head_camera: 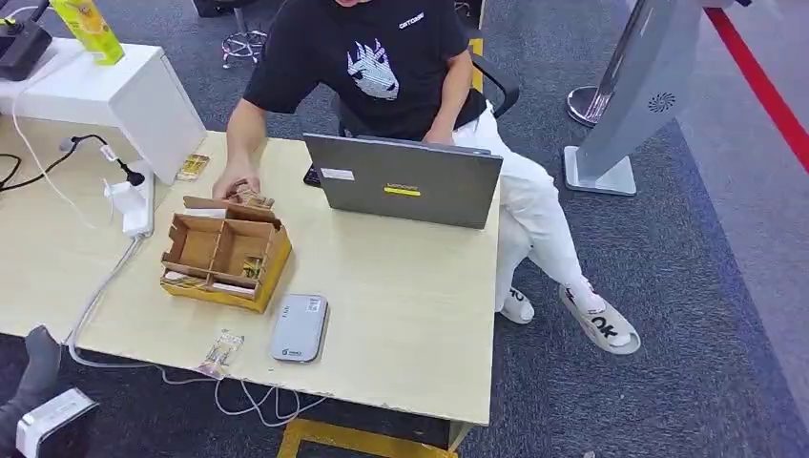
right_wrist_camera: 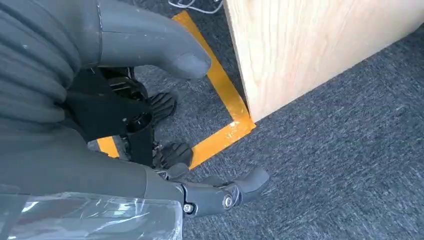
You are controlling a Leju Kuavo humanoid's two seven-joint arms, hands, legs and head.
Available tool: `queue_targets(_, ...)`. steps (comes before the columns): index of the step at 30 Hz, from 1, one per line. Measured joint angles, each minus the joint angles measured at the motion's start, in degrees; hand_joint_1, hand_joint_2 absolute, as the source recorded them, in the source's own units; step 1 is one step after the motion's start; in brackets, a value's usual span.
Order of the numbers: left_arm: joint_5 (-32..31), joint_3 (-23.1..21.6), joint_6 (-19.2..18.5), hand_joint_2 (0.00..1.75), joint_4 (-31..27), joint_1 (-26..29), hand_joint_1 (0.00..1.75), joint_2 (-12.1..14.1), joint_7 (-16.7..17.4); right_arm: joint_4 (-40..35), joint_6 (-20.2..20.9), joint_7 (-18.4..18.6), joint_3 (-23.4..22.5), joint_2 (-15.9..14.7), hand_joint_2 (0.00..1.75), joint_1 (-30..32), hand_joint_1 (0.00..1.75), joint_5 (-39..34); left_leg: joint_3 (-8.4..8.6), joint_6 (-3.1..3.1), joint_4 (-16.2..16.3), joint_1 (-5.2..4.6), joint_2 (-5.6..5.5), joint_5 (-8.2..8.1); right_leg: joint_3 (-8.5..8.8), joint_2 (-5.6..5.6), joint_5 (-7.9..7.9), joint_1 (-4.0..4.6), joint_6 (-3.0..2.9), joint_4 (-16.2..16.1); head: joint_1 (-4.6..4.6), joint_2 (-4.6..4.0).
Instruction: Pass the card to the sensor for recognition and then transmit it.
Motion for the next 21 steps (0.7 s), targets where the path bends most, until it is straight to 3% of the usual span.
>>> queue_targets(3, 20.42, 9.08, -4.33, 0.00, 4.74, 0.50, 0.00, -3.43, 2.59, 0.83, 0.48, -0.17, -1.03, -1.60, 1.75, 1.92, 0.00, 1.55, 0.11, 0.08, 0.00, -0.13, 0.00, -0.13, -0.04, 0.02, -0.09, -0.11, 0.07, -0.05, -0.02, 0.00)
queue_targets(5, 29.21, 18.83, -8.79, 0.00, 15.65, -1.64, 0.00, -4.89, 7.29, 1.79, 0.83, 2.67, -1.81, -2.36, 1.75, 3.51, 0.00, 3.48, 0.12, 0.15, 0.00, -0.13, -0.01, -0.19, -0.02, -0.01, -0.13, -0.10, 0.05, -0.07, -0.09, 0.00)
queue_targets(8, 34.89, 32.03, -15.13, 0.00, 36.14, -6.24, 0.00, -5.20, 14.24, 2.84, -0.02, 8.10, -2.14, -3.26, 1.75, 5.16, 0.00, 5.73, 0.11, 0.07, -0.01, -0.11, 0.07, -0.27, -0.05, 0.09, -0.15, -0.09, 0.02, -0.07, 0.00, 0.00)
queue_targets(9, 36.19, 35.64, -17.49, 1.75, 44.50, -7.88, 0.72, -4.32, 15.84, 3.17, -0.63, 10.31, -2.18, -3.36, 1.75, 5.33, 0.63, 6.29, 0.12, 0.06, -0.02, -0.11, 0.09, -0.27, -0.05, 0.12, -0.15, -0.09, 0.02, -0.07, -0.04, 0.00)
queue_targets(10, 36.87, 38.82, -18.97, 1.75, 52.28, -8.89, 1.75, -3.47, 16.42, 3.45, -0.79, 11.31, -2.18, -3.37, 1.75, 5.49, 1.75, 6.47, 0.12, 0.03, -0.01, -0.03, 0.13, -0.30, -0.07, 0.17, -0.16, -0.05, 0.01, -0.07, -0.20, -0.02)
queue_targets(12, 34.66, 41.92, -17.69, 1.75, 62.58, -10.30, 1.75, -2.61, 18.35, 3.98, -0.74, 14.20, -2.18, -3.37, 1.75, 5.62, 1.75, 7.86, 0.12, 0.04, 0.00, -0.05, 0.11, -0.29, -0.09, 0.14, -0.16, -0.11, 0.02, -0.09, -0.04, 0.00)
queue_targets(13, 31.80, 42.31, -16.42, 1.75, 68.50, -11.01, 1.75, -1.73, 21.13, 4.29, -0.74, 16.08, -2.10, -3.37, 1.75, 5.60, 1.75, 8.92, 0.12, 0.05, 0.00, -0.08, 0.08, -0.29, -0.07, 0.09, -0.19, -0.14, 0.08, -0.09, -0.07, -0.02)
queue_targets(16, 24.69, 42.16, -15.34, 1.75, 83.26, -12.70, 1.75, -0.54, 34.14, 5.29, -0.74, 24.72, 0.86, -3.32, 1.75, 5.68, 1.75, 17.37, 0.12, 0.08, 0.02, -0.16, 0.05, -0.27, -0.03, 0.05, -0.16, -0.17, 0.11, -0.09, -0.07, 0.00)
queue_targets(18, 22.86, 41.78, -15.03, 1.75, 89.08, -13.55, 1.75, -0.94, 39.74, 6.03, -0.74, 29.54, 4.56, -3.28, 1.75, 5.84, 1.75, 22.28, 0.12, 0.11, 0.05, -0.16, 0.07, -0.25, -0.03, 0.06, -0.15, -0.19, 0.12, -0.09, -0.13, 0.00)
queue_targets(21, 20.98, 40.36, -17.82, 1.75, 94.98, -14.10, 1.75, -2.18, 40.08, 6.67, -0.35, 33.14, 8.62, -3.04, 1.75, 6.25, 1.75, 24.44, 0.11, 0.12, 0.07, -0.16, 0.05, -0.25, -0.02, 0.06, -0.15, -0.19, 0.13, -0.09, 0.02, -0.02)
